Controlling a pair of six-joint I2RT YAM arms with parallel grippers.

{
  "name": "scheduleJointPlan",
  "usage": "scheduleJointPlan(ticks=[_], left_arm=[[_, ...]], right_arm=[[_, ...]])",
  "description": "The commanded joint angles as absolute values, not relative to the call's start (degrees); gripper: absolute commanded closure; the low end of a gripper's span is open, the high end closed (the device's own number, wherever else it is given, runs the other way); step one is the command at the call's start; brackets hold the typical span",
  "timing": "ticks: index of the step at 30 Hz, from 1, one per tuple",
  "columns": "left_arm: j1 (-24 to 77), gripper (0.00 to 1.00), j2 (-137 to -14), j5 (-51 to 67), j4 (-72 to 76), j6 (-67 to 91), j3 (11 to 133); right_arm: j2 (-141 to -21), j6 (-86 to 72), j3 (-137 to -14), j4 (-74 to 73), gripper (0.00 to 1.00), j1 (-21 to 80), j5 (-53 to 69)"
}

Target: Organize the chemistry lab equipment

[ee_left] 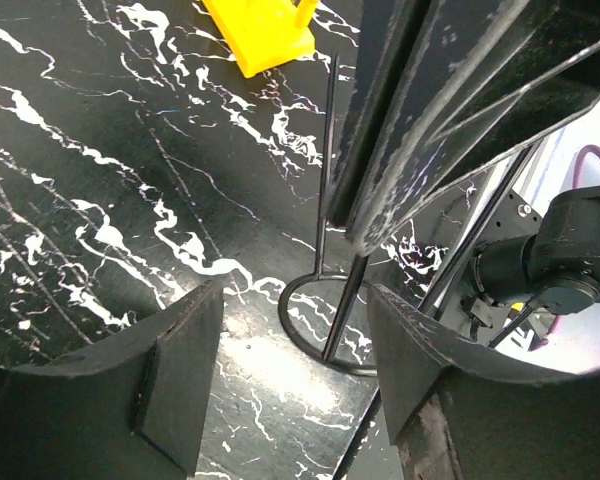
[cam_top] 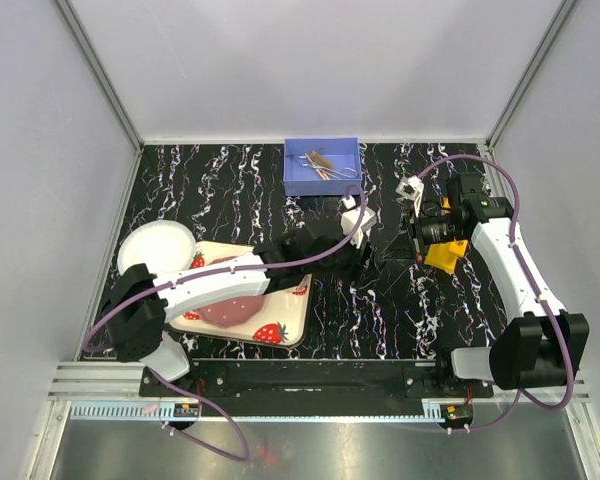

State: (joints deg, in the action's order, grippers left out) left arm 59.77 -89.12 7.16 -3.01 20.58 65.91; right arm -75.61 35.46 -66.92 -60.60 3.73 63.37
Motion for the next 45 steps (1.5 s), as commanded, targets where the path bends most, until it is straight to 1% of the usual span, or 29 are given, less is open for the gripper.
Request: scheduleJointPlan(ticks=[1,3,6,7,9,10,13,15,16,18,19,20,21,22,23,24,25,26,29,31,33,36,38,41,42,45], left_arm=[[60.91,0.40,-90.44,9.74,3.16,20.83,69.52],[61.17,0.44,-91.31,10.63,4.39,21.18,69.52],[61.17,0.56,-92.28,11.86,4.57,21.36,69.79],[61.17,0.75,-92.72,12.30,4.74,21.36,69.79],[61.26,0.96,-93.08,12.65,5.01,21.53,69.87],[61.26,1.00,-93.16,12.57,5.01,21.71,69.87],[61.08,1.00,-92.20,11.52,5.62,21.71,68.82],[60.73,1.00,-90.18,10.38,6.50,21.80,66.72],[60.47,1.00,-89.31,9.76,6.94,21.97,65.66],[59.42,1.00,-86.23,9.41,8.43,22.85,62.33],[59.24,1.00,-85.18,8.80,8.70,23.03,60.23],[58.72,1.00,-83.95,8.62,8.79,23.03,59.51],[58.54,1.00,-81.93,8.35,8.79,22.94,58.72],[58.10,1.00,-80.78,8.26,8.79,22.94,57.32],[57.92,1.00,-79.73,8.26,9.05,22.94,56.52],[57.66,1.00,-77.63,8.26,9.31,23.03,55.90],[57.31,1.00,-76.65,8.35,9.58,23.11,54.51],[57.13,1.00,-75.86,8.52,9.93,23.20,53.97],[56.69,1.00,-72.43,8.61,9.49,23.03,52.56],[56.51,1.00,-70.23,8.09,8.79,22.77,51.77],[56.51,1.00,-69.00,7.74,8.26,22.68,51.24],[56.43,1.00,-67.24,7.74,7.12,22.32,50.89],[56.43,1.00,-66.36,7.91,7.03,22.41,50.71],[56.51,1.00,-65.13,7.91,7.65,22.85,50.27],[56.51,1.00,-64.87,7.56,7.73,23.03,50.01],[56.51,1.00,-64.25,7.47,8.52,23.47,50.18]], right_arm=[[-75.23,33.93,-66.80,-58.80,1.00,3.87,67.50],[-75.50,33.75,-66.88,-58.71,1.00,3.87,67.76],[-75.67,33.49,-67.23,-58.71,1.00,3.78,68.20],[-75.85,33.31,-67.24,-58.80,1.00,3.95,68.38],[-75.85,33.22,-67.24,-58.71,1.00,3.96,68.47],[-75.85,33.14,-67.24,-58.71,1.00,3.87,68.55],[-75.76,32.87,-67.15,-58.80,0.99,3.87,68.21],[-75.76,32.70,-67.24,-58.71,0.94,3.95,67.94],[-75.50,32.43,-67.41,-58.80,0.84,3.87,67.50],[-75.32,32.34,-68.02,-58.80,0.76,3.96,67.24],[-75.15,32.34,-68.46,-58.97,0.67,3.87,66.89],[-75.06,32.26,-68.90,-59.15,0.62,3.95,66.62],[-75.06,32.17,-70.04,-59.32,0.55,3.87,66.27],[-74.80,32.08,-70.66,-59.59,0.38,3.95,65.40],[-74.53,31.91,-71.19,-59.68,0.32,3.78,64.96],[-74.44,31.47,-72.24,-59.76,0.29,3.87,64.60],[-73.92,31.29,-72.59,-59.85,0.24,3.78,64.43],[-73.74,31.12,-72.95,-59.77,0.22,3.87,64.42],[-72.95,27.09,-71.64,-57.76,0.20,3.78,63.55],[-71.99,23.92,-70.06,-54.95,0.20,3.78,59.34],[-71.28,19.88,-67.86,-50.55,0.15,3.87,54.00],[-72.41,14.95,-67.41,-46.50,0.15,3.78,50.63],[-73.65,11.62,-68.02,-44.40,0.16,3.87,51.32],[-77.16,8.71,-68.90,-43.42,0.19,3.78,57.29],[-78.73,8.18,-68.91,-43.24,0.23,3.87,61.13],[-81.11,4.76,-68.12,-41.05,0.28,3.95,67.65]])
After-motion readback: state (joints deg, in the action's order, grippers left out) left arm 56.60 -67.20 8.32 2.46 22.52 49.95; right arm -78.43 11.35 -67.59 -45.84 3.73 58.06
